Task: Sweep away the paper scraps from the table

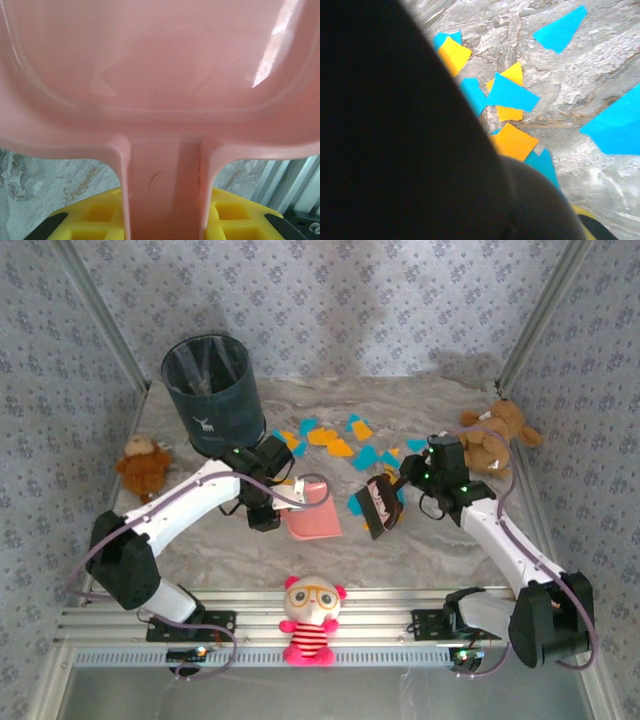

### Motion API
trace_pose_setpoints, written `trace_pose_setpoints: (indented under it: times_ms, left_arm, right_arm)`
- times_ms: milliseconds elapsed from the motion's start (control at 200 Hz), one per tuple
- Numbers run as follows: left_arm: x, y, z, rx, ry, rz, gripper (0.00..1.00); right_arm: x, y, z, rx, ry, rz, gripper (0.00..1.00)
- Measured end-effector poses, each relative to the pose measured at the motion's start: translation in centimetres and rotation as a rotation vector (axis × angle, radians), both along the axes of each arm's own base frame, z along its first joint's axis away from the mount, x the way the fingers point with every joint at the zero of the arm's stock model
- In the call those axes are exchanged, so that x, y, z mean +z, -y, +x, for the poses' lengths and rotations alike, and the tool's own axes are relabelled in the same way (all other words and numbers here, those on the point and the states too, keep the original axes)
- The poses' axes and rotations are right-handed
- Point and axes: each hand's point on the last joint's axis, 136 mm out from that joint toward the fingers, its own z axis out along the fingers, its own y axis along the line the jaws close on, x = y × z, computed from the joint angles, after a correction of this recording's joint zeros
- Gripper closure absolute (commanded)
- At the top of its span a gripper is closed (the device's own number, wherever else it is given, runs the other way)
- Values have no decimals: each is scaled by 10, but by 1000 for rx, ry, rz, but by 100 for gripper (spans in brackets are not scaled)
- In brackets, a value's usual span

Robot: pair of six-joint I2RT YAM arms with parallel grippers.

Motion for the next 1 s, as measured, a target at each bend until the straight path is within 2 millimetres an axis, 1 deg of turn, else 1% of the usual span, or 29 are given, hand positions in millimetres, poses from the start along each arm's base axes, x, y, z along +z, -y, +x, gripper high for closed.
trace_pose_setpoints:
  times_ms: [125,290,375,530,630,715,849,999]
  left_arm:
    - [-9,0,0,-33,-12,36,100]
    - [-9,1,1,-68,-10,51,100]
    - [-7,5,6,-83,-5,58,100]
    - [-6,13,18,-96,0,71,100]
    - [-10,15,22,-98,-11,96,100]
    - [-15,16,24,-104,-23,121,100]
    - [-23,16,24,-112,-46,165,100]
    - [-28,20,28,-121,-62,192,100]
  right_arm:
    - [4,3,-6,9,5,-20,100]
    - [17,-5,-11,69,45,-7,100]
    - [30,-7,-13,91,83,2,100]
    - [58,-4,-14,88,149,-7,100]
    - [70,4,-15,61,169,-46,100]
    - [74,14,-17,30,175,-98,100]
    - [72,38,-26,-42,150,-208,100]
    - [70,62,-34,-104,110,-338,100]
